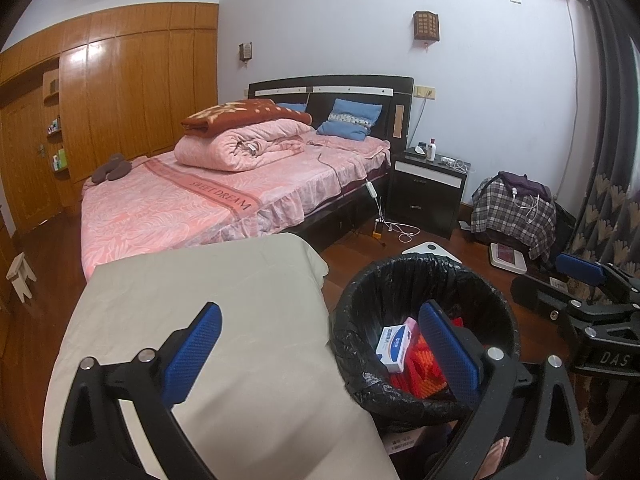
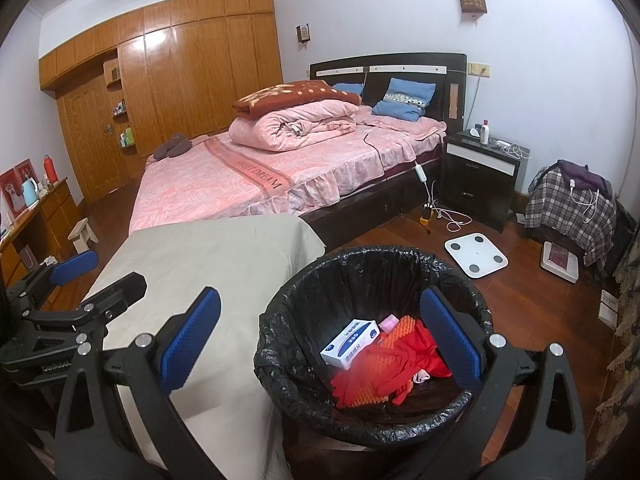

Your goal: Collect trash

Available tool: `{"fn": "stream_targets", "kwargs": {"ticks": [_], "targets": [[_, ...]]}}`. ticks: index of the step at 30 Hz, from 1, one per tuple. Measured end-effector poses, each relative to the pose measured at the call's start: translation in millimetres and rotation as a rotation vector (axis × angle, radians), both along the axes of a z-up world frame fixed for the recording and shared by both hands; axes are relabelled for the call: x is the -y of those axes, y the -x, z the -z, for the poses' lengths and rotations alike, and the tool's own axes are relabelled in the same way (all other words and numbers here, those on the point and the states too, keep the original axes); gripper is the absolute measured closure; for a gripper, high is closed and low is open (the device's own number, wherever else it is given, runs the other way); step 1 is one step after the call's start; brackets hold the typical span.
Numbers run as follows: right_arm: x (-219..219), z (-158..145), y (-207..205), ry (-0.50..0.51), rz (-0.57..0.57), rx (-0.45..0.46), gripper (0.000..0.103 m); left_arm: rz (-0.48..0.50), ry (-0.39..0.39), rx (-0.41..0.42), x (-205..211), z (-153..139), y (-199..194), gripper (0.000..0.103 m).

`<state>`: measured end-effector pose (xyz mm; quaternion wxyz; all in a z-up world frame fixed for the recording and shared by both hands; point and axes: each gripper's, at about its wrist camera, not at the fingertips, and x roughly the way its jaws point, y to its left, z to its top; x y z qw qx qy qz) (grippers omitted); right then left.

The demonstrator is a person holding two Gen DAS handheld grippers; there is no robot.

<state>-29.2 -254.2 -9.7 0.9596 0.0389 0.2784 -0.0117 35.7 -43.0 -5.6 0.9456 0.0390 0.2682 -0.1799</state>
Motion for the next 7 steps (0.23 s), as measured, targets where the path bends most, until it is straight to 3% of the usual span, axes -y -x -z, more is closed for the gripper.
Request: {"fn": "stream_targets", "kwargs": {"ticks": [7], "targets": [[0.2,-0.2,0.3,-0.001,0.000,0.001,0.006,0.000,-0.001,0.000,-0.3,0.7,0.3,0.006]]}}
